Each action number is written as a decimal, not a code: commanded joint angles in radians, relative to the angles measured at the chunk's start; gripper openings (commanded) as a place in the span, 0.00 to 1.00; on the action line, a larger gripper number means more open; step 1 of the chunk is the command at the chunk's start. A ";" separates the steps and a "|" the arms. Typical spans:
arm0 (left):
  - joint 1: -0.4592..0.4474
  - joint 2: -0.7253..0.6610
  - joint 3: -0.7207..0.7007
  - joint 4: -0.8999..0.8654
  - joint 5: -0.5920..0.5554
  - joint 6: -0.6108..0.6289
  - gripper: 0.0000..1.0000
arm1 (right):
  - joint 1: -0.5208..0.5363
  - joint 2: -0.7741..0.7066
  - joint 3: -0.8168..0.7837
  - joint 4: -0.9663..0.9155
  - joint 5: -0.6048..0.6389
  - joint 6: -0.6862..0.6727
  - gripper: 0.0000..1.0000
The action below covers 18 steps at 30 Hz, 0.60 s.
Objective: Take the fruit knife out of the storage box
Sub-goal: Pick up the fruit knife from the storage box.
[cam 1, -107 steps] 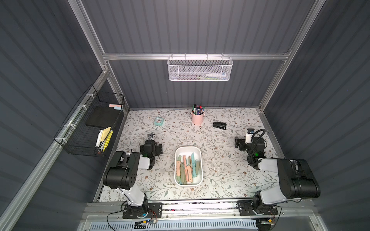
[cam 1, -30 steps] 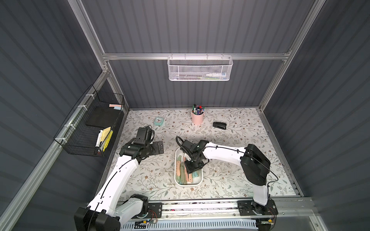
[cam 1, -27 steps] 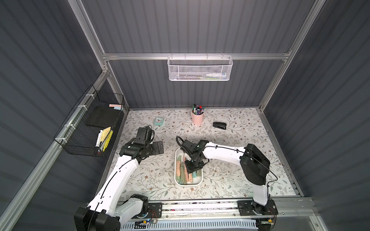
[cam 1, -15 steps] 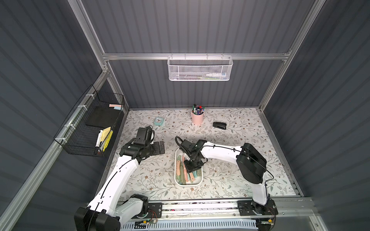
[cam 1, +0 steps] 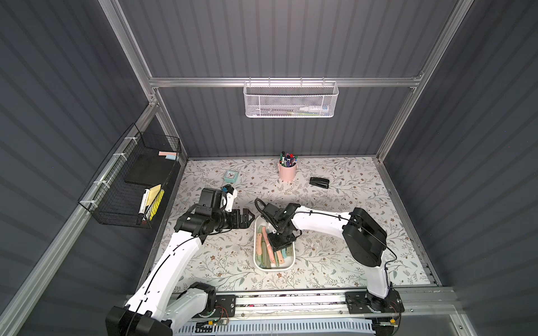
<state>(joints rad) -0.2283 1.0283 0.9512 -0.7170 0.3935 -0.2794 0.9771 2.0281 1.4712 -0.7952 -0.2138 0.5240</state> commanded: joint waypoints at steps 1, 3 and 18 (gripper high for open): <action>-0.005 -0.058 -0.028 -0.041 0.120 0.031 1.00 | -0.012 -0.028 -0.018 0.008 0.017 0.020 0.20; -0.005 -0.089 -0.047 -0.039 0.130 0.032 1.00 | -0.017 -0.036 -0.023 0.016 0.016 0.021 0.17; -0.006 -0.116 -0.060 -0.056 0.113 0.030 0.99 | -0.049 -0.107 -0.049 0.055 0.023 0.037 0.09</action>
<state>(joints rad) -0.2283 0.9207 0.8989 -0.7578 0.5053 -0.2657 0.9310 1.9381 1.4342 -0.7280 -0.2073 0.5426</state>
